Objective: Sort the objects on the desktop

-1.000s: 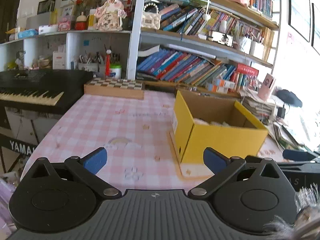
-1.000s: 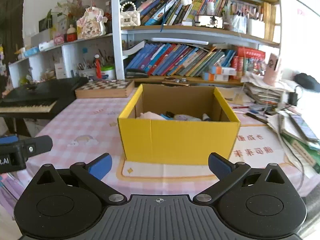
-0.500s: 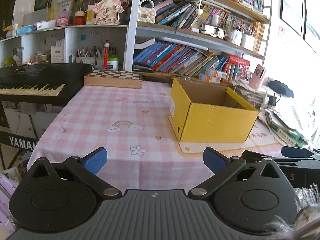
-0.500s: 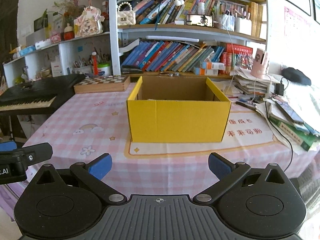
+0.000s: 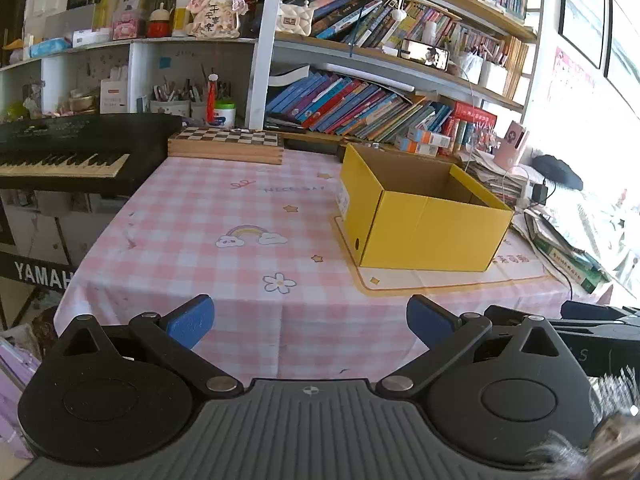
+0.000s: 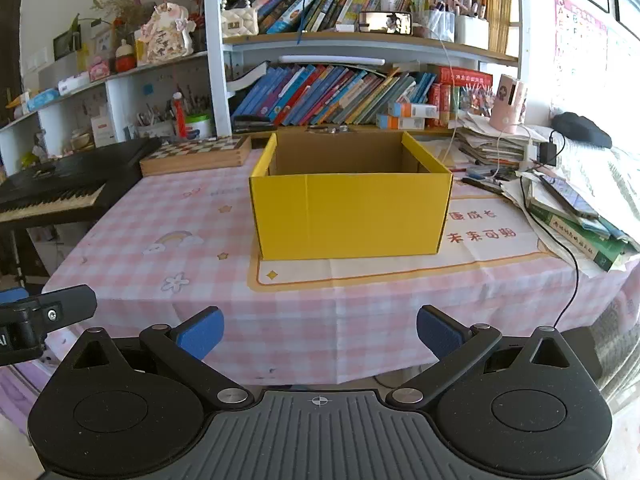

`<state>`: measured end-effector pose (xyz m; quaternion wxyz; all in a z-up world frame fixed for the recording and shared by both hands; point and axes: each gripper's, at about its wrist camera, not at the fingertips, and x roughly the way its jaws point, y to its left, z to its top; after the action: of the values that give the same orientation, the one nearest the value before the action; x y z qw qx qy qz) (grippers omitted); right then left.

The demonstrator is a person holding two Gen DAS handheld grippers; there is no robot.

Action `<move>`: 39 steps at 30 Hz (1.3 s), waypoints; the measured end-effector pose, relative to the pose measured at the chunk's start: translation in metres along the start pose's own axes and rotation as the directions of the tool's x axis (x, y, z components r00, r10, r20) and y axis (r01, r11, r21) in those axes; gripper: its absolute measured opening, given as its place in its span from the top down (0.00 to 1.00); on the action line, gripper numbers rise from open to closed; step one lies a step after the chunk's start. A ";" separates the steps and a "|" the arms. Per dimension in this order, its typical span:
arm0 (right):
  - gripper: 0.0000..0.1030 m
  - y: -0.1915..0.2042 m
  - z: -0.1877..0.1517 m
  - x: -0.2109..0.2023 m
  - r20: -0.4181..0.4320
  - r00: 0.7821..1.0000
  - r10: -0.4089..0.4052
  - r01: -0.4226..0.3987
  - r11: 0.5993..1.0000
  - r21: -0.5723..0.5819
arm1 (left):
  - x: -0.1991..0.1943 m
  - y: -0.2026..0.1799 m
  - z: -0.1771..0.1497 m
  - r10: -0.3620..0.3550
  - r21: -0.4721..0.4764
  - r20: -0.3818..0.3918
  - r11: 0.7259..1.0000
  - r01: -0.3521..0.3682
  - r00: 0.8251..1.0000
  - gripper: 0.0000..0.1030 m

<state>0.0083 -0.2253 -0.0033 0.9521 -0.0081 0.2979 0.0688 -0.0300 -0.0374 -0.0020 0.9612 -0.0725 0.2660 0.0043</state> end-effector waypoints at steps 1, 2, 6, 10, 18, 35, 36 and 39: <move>0.00 0.001 0.000 0.000 0.001 1.000 0.001 -0.001 1.000 -0.002 | 0.000 0.000 0.000 0.003 0.003 -0.004 1.000 -0.003 1.000 0.00; 0.00 0.002 0.000 0.000 0.001 1.000 0.003 -0.003 1.000 -0.004 | 0.001 0.000 -0.001 0.007 0.008 -0.014 1.000 -0.007 1.000 0.00; 0.00 0.004 0.001 0.000 0.001 1.000 0.011 -0.011 1.000 -0.010 | 0.003 0.000 -0.001 0.012 0.014 -0.043 1.000 -0.012 0.999 0.00; 0.00 0.005 0.002 0.000 0.000 1.000 0.014 -0.014 1.000 -0.008 | 0.002 0.001 -0.002 0.022 0.011 -0.046 1.000 -0.021 0.999 0.00; 0.00 0.007 0.001 0.002 -0.011 1.000 0.019 -0.019 1.000 -0.010 | 0.005 0.001 -0.002 0.035 0.023 -0.066 0.999 -0.034 0.997 0.00; 0.00 0.007 0.001 0.004 -0.027 0.999 0.026 -0.026 1.000 -0.008 | 0.008 0.000 -0.002 0.029 0.031 -0.083 0.999 -0.026 0.996 0.00; 0.00 0.007 0.001 0.004 -0.027 0.999 0.026 -0.026 1.000 -0.009 | 0.008 0.000 -0.002 0.029 0.030 -0.083 0.999 -0.026 0.996 0.00; 0.00 0.008 0.001 0.005 -0.030 0.999 0.026 -0.027 1.000 -0.008 | 0.008 0.000 -0.003 0.025 0.028 -0.087 0.999 -0.023 0.996 0.00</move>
<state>0.0114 -0.2172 -0.0052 0.9466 -0.0093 0.3116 0.0826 -0.0244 -0.0378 -0.0091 0.9495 -0.0562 0.3084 0.0091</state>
